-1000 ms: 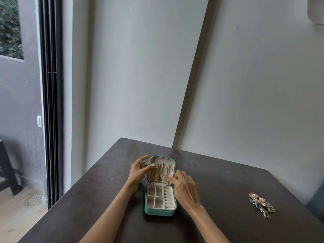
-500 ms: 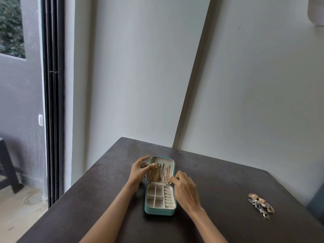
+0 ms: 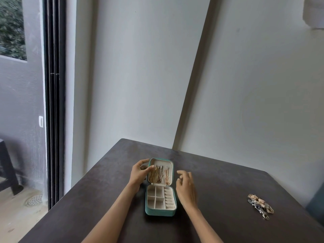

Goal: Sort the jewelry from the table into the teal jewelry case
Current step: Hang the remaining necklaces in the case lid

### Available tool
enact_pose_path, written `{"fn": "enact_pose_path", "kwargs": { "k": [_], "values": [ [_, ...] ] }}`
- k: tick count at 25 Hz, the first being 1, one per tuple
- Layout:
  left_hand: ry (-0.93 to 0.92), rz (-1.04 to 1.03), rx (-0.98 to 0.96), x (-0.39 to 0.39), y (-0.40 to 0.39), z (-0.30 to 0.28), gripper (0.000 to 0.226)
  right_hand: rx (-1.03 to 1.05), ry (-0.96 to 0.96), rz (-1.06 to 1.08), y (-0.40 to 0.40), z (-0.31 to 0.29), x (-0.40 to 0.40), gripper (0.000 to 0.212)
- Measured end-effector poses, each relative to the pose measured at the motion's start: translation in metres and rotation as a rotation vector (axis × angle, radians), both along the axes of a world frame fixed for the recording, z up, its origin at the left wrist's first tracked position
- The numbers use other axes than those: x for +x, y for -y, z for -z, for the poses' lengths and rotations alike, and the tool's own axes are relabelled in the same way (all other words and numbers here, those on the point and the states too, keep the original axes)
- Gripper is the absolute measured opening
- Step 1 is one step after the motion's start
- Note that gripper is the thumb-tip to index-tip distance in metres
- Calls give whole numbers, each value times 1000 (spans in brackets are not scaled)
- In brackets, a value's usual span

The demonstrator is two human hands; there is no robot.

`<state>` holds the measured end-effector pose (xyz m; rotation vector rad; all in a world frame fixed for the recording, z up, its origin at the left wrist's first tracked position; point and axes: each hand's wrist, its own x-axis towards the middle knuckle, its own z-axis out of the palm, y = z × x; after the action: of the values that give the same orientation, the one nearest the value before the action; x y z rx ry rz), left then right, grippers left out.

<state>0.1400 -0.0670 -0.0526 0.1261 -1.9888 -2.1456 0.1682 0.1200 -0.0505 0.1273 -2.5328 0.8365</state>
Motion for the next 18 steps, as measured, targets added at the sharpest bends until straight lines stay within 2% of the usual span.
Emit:
{"fn": "enact_pose_path", "kwargs": {
  "k": [3, 5, 7, 11, 18],
  "values": [
    [60, -30, 77, -3, -4, 7, 22, -398, 271, -67, 5, 6, -1, 38],
    [107, -69, 111, 1, -6, 3, 16, -509, 310, -93, 8, 10, 0, 37],
    [143, -81, 131, 6, -6, -5, 22, -586, 318, -76, 9, 13, -1, 34],
    [212, -33, 150, 16, -5, -9, 33, -600, 315, -18, 11, 18, 4, 34],
    [198, -26, -59, 36, -14, -23, 28, -652, 280, -23, 8, 13, 18, 33]
  ]
}}
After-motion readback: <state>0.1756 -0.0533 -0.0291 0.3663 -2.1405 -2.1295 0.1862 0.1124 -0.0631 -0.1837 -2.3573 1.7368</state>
